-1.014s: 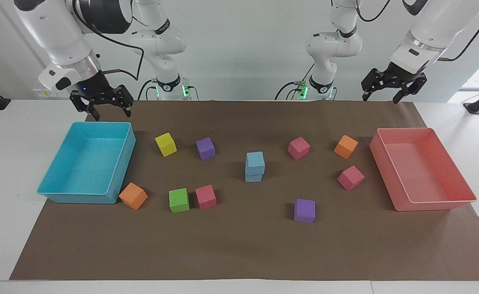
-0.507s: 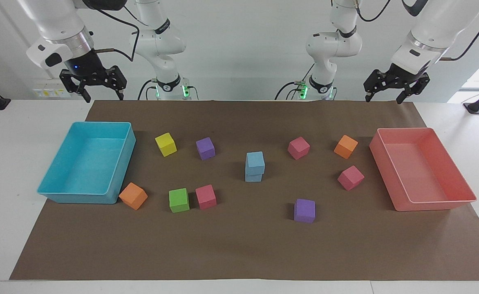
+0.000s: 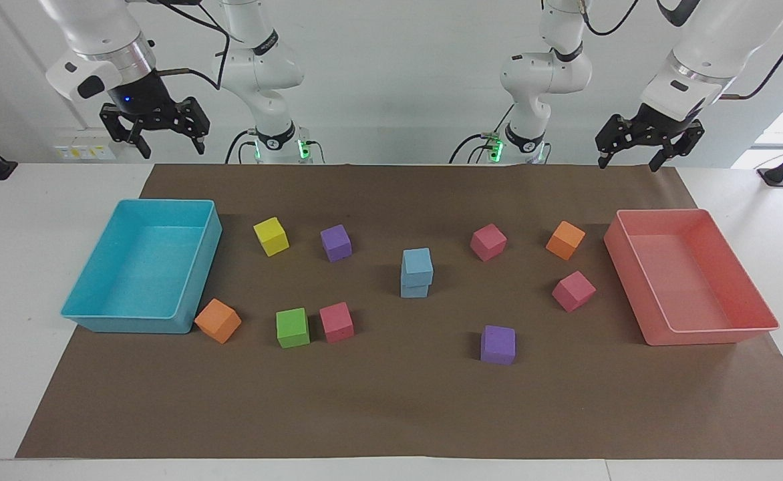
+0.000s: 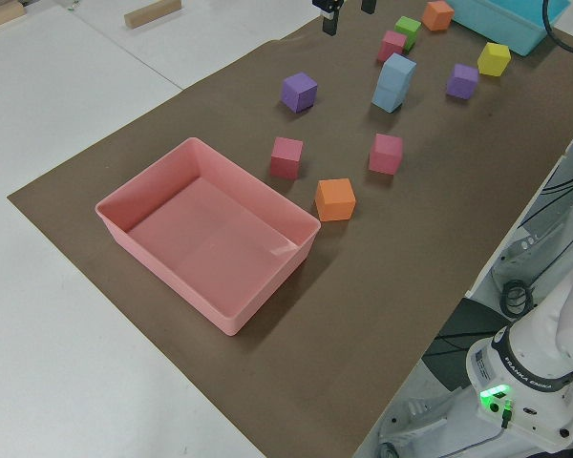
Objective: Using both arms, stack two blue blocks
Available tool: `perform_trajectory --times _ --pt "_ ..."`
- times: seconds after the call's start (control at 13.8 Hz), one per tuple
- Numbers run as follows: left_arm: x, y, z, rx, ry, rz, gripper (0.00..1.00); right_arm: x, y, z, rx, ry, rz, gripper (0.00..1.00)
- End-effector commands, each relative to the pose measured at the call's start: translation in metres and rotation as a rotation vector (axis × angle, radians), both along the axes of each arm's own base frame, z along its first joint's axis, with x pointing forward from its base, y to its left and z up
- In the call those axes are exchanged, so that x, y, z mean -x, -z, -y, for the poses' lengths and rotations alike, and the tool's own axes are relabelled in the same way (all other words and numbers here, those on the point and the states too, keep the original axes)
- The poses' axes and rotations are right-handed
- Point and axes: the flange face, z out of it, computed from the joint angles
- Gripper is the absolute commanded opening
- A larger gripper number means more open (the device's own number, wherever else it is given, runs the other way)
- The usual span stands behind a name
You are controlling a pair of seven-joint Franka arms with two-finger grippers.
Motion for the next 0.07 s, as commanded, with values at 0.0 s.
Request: perform_trajectory --times 0.0 --pt "0.0065 0.0003 -0.0067 -0.013 0.006 0.016 1.0 0.006 0.0019 -0.0009 0.029 0.019 0.027 1.0"
